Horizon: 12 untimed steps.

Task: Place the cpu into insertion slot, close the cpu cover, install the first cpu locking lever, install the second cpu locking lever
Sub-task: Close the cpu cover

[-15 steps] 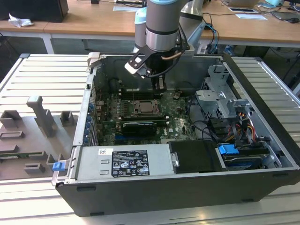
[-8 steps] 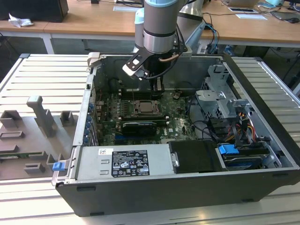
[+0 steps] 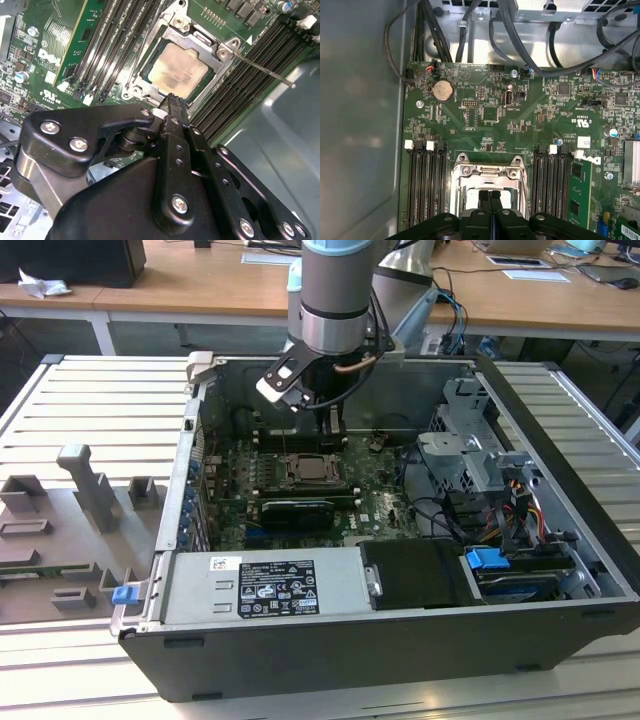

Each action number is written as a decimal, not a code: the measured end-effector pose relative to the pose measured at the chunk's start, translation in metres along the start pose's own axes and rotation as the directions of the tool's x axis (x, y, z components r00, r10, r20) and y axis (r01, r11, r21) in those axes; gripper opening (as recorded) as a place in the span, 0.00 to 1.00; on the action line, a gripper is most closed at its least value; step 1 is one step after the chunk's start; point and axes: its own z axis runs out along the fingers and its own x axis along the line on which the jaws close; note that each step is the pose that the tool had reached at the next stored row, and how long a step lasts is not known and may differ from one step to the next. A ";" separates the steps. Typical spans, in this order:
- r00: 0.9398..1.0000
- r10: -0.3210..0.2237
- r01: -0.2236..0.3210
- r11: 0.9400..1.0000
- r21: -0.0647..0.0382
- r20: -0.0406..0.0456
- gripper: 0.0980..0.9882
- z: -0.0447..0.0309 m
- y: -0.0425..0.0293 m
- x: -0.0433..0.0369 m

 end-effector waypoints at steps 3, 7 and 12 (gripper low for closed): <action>1.000 0.000 0.000 1.000 0.000 0.000 0.01 0.0010 -0.0035 0.0001; 1.000 0.000 0.000 1.000 0.000 0.000 0.01 0.0031 -0.0068 0.0002; 1.000 -0.010 0.010 1.000 0.000 -0.004 0.01 0.0081 -0.0106 0.0002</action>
